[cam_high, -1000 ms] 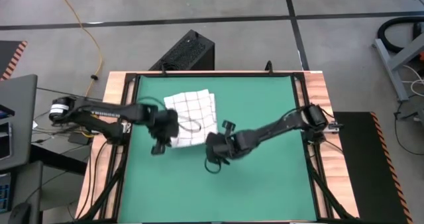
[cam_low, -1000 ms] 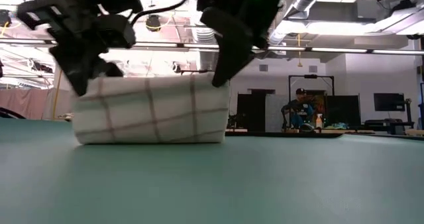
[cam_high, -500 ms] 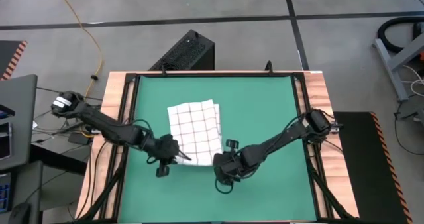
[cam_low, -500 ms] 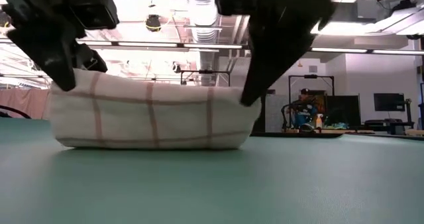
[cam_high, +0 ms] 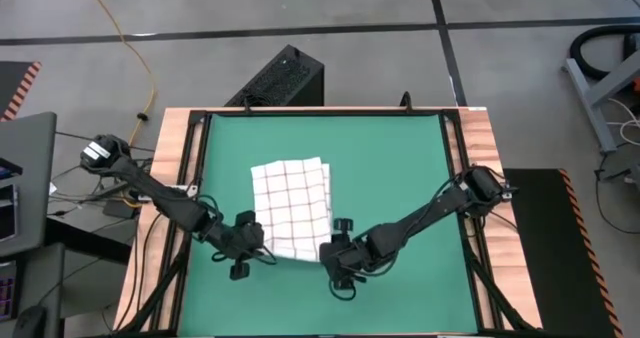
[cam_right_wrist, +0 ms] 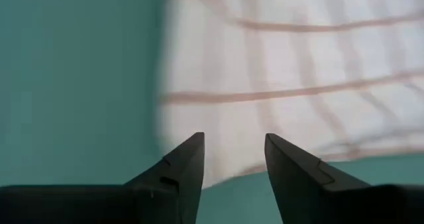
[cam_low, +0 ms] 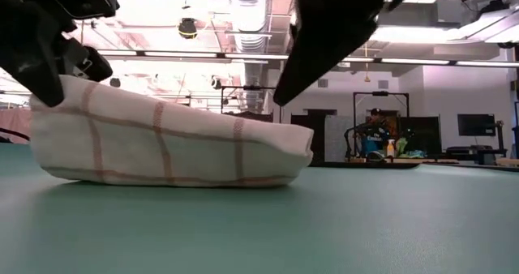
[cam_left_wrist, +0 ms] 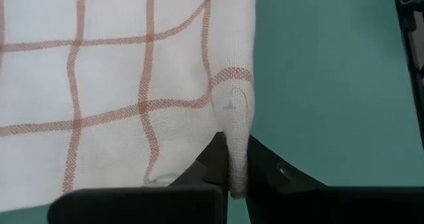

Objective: Roll towel into tight, uniform cylinder
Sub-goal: Roll the white patterned towel

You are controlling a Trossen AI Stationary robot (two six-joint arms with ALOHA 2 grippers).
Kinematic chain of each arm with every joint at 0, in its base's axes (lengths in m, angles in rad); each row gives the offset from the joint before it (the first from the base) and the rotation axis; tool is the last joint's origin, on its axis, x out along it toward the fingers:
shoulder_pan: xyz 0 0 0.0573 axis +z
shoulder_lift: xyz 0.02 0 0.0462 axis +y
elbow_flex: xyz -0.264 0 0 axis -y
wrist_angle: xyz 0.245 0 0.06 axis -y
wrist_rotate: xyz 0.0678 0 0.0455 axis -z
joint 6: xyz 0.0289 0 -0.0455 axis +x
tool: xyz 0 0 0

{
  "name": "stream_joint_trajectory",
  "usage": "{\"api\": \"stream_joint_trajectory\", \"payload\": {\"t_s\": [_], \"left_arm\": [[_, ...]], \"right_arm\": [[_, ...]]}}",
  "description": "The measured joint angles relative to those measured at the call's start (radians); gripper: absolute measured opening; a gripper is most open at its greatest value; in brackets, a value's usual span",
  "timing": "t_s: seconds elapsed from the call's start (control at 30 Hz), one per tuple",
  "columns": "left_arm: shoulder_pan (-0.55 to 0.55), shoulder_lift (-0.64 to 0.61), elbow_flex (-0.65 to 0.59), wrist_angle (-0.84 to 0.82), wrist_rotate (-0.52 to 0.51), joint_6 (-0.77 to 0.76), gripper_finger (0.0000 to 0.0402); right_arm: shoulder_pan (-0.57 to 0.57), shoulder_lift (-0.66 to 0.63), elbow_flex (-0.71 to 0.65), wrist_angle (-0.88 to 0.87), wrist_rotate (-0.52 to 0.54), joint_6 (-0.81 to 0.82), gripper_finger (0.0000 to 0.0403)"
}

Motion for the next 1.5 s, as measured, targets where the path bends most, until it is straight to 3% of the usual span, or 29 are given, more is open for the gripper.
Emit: {"api": "stream_joint_trajectory", "payload": {"t_s": [0.13,0.2,0.4,0.63,0.73,0.93,1.23,1.5], "left_arm": [[-0.027,0.000,0.000,-0.009,-0.024,-0.018,0.0011],[-0.041,0.000,0.000,-0.030,-0.047,-0.034,0.0011],[-0.069,0.041,0.000,-0.039,-0.114,-0.104,0.0012],[-0.072,0.177,0.000,0.072,-0.054,-0.160,0.0031],[-0.072,0.229,0.000,0.126,-0.014,-0.174,0.0036],[-0.076,0.282,0.000,0.218,0.077,-0.194,0.0028],[-0.077,0.284,0.000,0.253,0.073,-0.212,0.0019],[-0.077,0.284,0.000,0.264,0.075,-0.235,0.0019]], "right_arm": [[-0.076,-0.025,-0.001,-0.016,0.132,0.050,0.0176],[-0.138,-0.045,0.002,-0.016,0.142,0.103,0.0172],[-0.330,-0.011,0.000,-0.039,-0.046,0.325,0.0169],[-0.445,0.034,-0.001,-0.010,-0.057,0.372,0.0168],[-0.481,0.030,0.001,0.005,-0.008,0.375,0.0168],[-0.538,0.031,0.000,0.070,-0.008,0.367,0.0168],[-0.574,0.032,0.000,0.143,-0.015,0.357,0.0168],[-0.577,0.150,-0.002,0.197,-0.068,0.416,0.0168]]}}
